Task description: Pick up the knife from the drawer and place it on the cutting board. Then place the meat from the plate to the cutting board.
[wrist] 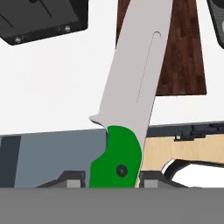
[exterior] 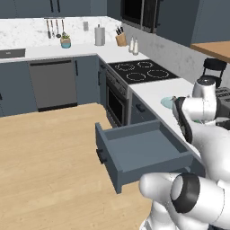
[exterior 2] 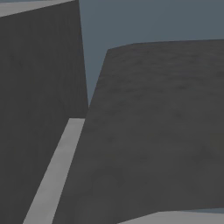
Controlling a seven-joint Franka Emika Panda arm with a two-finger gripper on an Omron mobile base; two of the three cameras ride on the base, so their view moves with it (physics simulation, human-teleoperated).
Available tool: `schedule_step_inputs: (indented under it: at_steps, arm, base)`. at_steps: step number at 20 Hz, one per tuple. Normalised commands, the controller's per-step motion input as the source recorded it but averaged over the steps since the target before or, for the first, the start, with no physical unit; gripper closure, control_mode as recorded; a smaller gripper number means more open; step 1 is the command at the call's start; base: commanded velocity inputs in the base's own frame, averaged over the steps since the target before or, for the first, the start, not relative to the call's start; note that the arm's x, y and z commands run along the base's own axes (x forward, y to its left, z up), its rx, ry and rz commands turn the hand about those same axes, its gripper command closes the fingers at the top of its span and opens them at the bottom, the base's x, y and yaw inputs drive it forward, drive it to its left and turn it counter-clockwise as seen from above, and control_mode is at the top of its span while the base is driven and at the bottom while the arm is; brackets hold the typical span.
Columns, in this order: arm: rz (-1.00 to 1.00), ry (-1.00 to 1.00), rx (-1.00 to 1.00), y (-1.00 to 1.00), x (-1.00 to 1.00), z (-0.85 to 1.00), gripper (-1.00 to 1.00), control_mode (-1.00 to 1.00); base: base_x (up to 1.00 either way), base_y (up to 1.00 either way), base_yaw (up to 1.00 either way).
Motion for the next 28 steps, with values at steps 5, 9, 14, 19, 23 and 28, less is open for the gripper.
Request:
schedule_step_inputs:
  at_steps: [5,9,14,19,23,28]
  arm:
    - [-0.18,-0.03,0.00,-1.00,-0.96,-0.17,1.00,-1.00]
    - [-0.08,0.00,0.01,-1.00,-0.27,-0.05,1.00,-1.00]
    - [0.33,0.00,0.00,-0.29,0.03,-0.18,1.00,-1.00]
    - [0.14,0.03,0.00,-0.11,-0.02,-0.14,1.00,-1.00]
    - [-0.11,0.15,-0.03,-0.44,0.04,-0.31,1.00,-1.00]
    - [-0.08,0.09,-0.01,-0.40,0.11,-0.32,1.00,-1.00]
  base:
    - [0.00,0.00,0.00]
    - [0.00,0.00,0.00]
    - [0.00,0.00,0.00]
    - [0.00,0.00,0.00]
    - [0.00,0.00,0.00]
    - [0.00,0.00,0.00]
